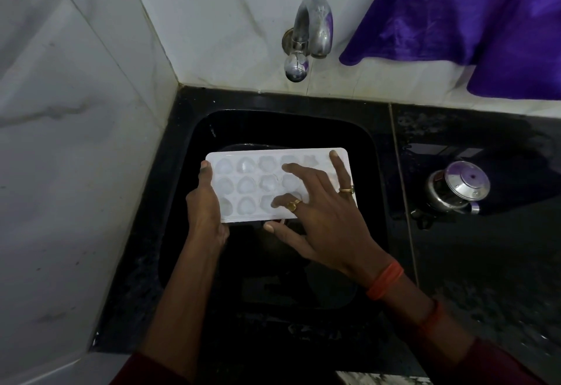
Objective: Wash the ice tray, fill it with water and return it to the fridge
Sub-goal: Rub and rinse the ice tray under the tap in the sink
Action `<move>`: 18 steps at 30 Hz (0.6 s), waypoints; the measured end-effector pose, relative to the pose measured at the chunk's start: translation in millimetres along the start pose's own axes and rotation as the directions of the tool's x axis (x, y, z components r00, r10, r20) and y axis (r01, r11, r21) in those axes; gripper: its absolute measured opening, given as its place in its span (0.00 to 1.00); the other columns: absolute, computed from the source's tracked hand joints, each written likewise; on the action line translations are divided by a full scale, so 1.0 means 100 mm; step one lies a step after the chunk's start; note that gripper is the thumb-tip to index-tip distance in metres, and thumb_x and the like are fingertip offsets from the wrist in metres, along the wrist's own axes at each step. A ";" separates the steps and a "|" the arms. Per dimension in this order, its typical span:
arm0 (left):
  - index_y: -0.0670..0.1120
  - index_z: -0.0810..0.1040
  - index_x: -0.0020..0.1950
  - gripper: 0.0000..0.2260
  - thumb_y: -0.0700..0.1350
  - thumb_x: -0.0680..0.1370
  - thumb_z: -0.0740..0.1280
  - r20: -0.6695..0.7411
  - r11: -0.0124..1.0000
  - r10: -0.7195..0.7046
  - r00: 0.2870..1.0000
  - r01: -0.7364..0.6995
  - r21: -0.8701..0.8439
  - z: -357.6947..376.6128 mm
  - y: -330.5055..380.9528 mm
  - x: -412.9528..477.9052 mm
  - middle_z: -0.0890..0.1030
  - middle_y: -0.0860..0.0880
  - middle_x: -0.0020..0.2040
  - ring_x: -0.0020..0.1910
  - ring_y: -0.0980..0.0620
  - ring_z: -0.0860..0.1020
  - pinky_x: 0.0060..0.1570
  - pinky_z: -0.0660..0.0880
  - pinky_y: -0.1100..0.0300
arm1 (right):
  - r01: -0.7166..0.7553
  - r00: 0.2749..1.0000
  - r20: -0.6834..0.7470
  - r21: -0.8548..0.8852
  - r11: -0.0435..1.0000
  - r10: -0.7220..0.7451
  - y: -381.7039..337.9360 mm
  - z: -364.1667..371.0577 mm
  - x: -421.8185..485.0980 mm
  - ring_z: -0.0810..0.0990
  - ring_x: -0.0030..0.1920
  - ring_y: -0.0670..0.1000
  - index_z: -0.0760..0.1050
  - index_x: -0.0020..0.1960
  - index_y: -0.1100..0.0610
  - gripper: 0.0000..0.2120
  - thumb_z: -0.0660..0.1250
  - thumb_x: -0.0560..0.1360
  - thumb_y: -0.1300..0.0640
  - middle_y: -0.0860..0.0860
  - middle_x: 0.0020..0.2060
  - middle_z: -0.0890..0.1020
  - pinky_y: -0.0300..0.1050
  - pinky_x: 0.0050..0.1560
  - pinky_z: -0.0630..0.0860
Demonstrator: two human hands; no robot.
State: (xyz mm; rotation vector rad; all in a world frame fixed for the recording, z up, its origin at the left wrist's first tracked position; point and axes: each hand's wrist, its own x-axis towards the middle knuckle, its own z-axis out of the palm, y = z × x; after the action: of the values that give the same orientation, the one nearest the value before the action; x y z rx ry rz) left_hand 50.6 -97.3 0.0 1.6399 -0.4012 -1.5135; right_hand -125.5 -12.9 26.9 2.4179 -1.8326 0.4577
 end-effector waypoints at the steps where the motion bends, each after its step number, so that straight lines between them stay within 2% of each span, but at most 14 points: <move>1: 0.48 0.80 0.51 0.19 0.63 0.79 0.63 -0.003 1.000 -0.005 1.000 0.005 0.005 0.01 0.01 -0.01 0.85 0.46 0.47 0.44 0.45 0.85 0.37 0.81 0.53 | 0.011 0.999 0.030 -0.007 1.000 -0.011 -0.02 0.01 0.01 0.74 0.71 0.54 0.84 0.56 0.48 0.24 0.58 0.79 0.33 0.55 0.70 0.75 0.64 0.80 0.43; 6: 0.47 0.80 0.55 0.20 0.63 0.80 0.62 -0.007 1.000 -0.007 1.000 0.007 0.015 0.03 0.01 -0.02 0.85 0.46 0.48 0.44 0.45 0.85 0.36 0.81 0.54 | 0.017 0.994 0.105 -0.039 0.999 -0.013 -0.08 0.05 0.03 0.73 0.72 0.56 0.83 0.57 0.49 0.26 0.57 0.79 0.32 0.57 0.71 0.75 0.67 0.79 0.47; 10: 0.46 0.80 0.58 0.21 0.62 0.80 0.62 -0.010 1.000 -0.013 1.000 0.013 0.014 0.05 0.01 -0.03 0.85 0.46 0.48 0.43 0.46 0.84 0.33 0.80 0.56 | 0.020 0.998 0.067 -0.030 0.999 -0.018 -0.07 0.05 0.05 0.74 0.71 0.56 0.85 0.54 0.49 0.24 0.59 0.79 0.33 0.55 0.70 0.76 0.68 0.78 0.49; 14: 0.47 0.80 0.55 0.20 0.63 0.80 0.62 -0.010 1.000 -0.012 1.000 0.013 0.016 0.05 0.01 0.00 0.85 0.46 0.48 0.43 0.46 0.85 0.32 0.80 0.56 | 0.021 1.000 -0.005 -0.025 0.999 -0.021 -0.08 0.03 0.07 0.75 0.69 0.54 0.85 0.50 0.50 0.24 0.59 0.80 0.34 0.54 0.68 0.78 0.68 0.79 0.50; 18: 0.49 0.80 0.51 0.19 0.63 0.80 0.62 0.007 1.000 -0.021 1.000 0.021 0.010 0.05 0.00 0.02 0.85 0.46 0.48 0.44 0.45 0.85 0.37 0.81 0.53 | 0.005 0.999 0.051 -0.049 0.999 -0.003 -0.09 0.06 0.07 0.74 0.70 0.56 0.86 0.51 0.50 0.27 0.57 0.79 0.32 0.55 0.69 0.77 0.68 0.79 0.48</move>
State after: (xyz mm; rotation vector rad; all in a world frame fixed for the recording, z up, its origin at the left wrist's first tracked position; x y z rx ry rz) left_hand 46.6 -100.6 -1.1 1.6516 -0.3975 -1.5355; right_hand -113.8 -18.2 23.8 2.4227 -1.8363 0.3497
